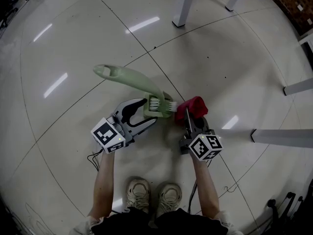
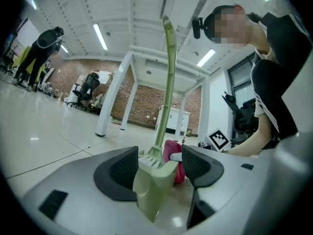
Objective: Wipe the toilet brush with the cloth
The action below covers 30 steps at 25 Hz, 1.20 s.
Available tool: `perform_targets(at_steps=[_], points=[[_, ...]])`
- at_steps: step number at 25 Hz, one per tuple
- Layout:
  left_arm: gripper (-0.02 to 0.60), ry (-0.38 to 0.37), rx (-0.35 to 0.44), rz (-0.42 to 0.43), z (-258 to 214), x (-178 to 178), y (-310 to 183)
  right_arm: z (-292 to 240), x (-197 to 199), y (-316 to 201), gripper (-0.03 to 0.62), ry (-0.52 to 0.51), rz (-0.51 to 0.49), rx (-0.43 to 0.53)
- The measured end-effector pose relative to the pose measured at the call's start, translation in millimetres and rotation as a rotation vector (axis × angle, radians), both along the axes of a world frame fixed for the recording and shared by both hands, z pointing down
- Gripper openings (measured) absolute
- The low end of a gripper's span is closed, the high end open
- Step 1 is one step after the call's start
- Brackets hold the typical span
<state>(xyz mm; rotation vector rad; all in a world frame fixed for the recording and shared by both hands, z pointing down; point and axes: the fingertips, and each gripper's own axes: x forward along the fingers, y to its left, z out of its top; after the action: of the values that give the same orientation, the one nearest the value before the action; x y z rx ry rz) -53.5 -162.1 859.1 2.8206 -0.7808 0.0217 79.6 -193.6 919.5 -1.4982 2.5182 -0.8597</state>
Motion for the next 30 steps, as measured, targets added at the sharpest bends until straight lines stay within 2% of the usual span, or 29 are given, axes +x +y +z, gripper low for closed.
perform_targets(at_steps=[4,8,12,16,24,30], points=[[0.27,-0.031,-0.007,-0.006,0.3,-1.5,4.8,-8.3,4.4,16.2,0.031,0.064,-0.001,0.02],[0.271,-0.019,-0.033,-0.054,6.2,-15.1,15.6,-9.5,-21.2,46.9,0.032,0.086,-0.045,0.022],[0.272,-0.031,-0.083,-0.059,20.5,-23.0,28.4,-9.3,-51.6,67.1,0.032,0.142,-0.089,0.032],[0.27,-0.04,-0.085,-0.047,25.6,-26.6,30.1,-7.2,-72.7,71.0,0.032,0.203,-0.086,0.043],[0.27,0.0,-0.101,-0.134,27.3,-59.1,24.9,-14.2,-92.1,73.7,0.031,0.402,-0.016,0.132],[0.27,0.008,-0.112,-0.181,30.8,-86.0,29.1,-22.7,-132.2,76.6,0.032,0.448,-0.057,0.203]])
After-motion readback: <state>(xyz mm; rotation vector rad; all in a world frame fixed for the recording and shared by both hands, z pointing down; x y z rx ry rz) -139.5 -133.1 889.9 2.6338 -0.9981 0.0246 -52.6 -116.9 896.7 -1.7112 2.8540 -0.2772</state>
